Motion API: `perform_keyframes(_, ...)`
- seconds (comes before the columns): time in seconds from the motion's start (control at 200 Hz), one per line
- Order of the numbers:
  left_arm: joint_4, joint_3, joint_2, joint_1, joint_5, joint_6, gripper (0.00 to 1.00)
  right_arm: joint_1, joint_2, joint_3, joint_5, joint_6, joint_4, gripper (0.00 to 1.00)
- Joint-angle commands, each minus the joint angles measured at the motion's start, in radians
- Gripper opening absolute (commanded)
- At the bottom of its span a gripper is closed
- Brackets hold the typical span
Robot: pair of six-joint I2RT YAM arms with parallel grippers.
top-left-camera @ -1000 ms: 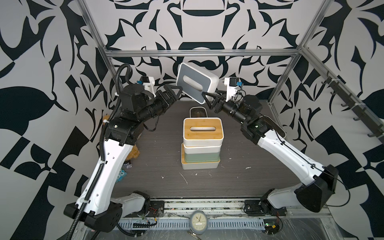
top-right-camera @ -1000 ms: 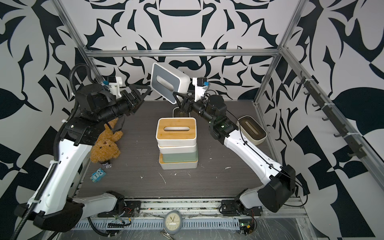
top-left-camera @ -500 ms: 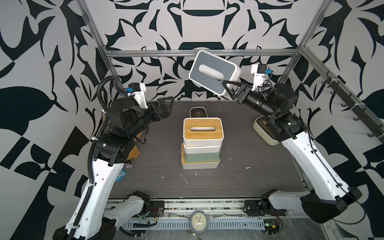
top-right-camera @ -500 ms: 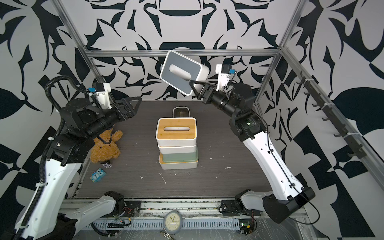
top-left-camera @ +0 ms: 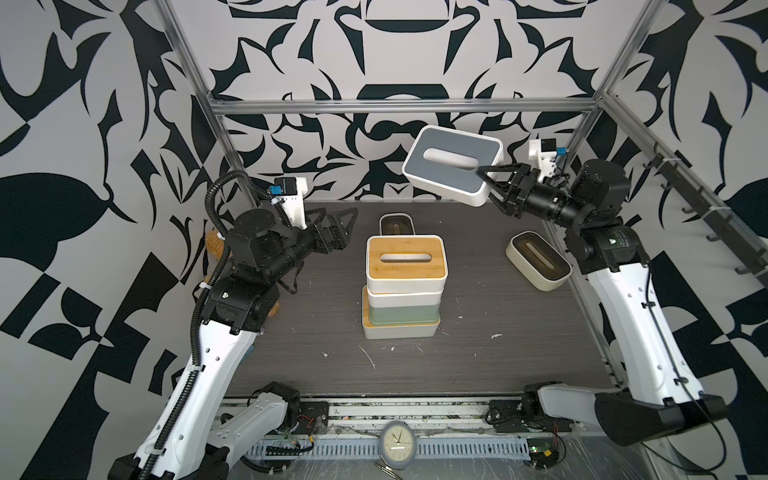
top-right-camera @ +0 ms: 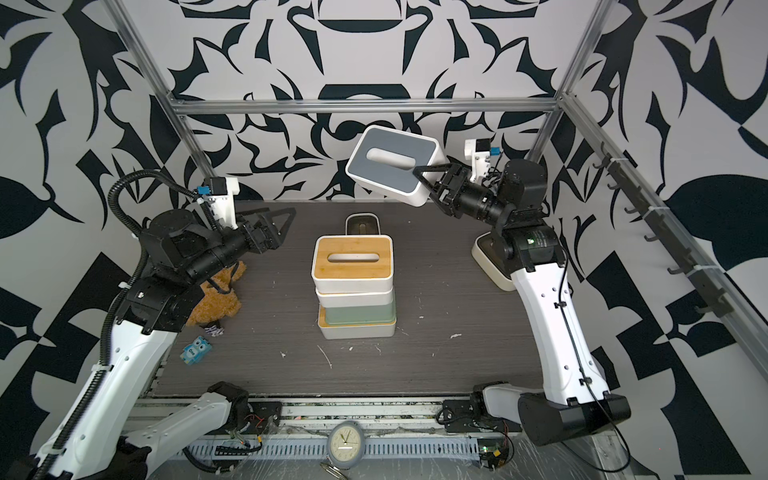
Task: Stack the tissue boxes
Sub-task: Place the tissue box at the tissue box.
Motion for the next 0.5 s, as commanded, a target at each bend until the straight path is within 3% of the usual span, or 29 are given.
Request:
perform_keyframes(0.0,0.076,-0.005,0.017,0.005,0.095,0.038,0.99,-0.002,-0.054,0.022,-0.126,0.052,0.078,0.18)
perform_keyframes(0.235,0.081,-0.011,0.027,0.004,0.224,0.114,0.99,-0.003,-0.073,-0.075,-0.218,0.128,0.116,0.18)
perform_keyframes(0.495,0.064,-0.074,-0.024,0.004,0.268,0.187,0.99,-0.003,-0.099,-0.174,-0.251,0.152,0.104,0.18)
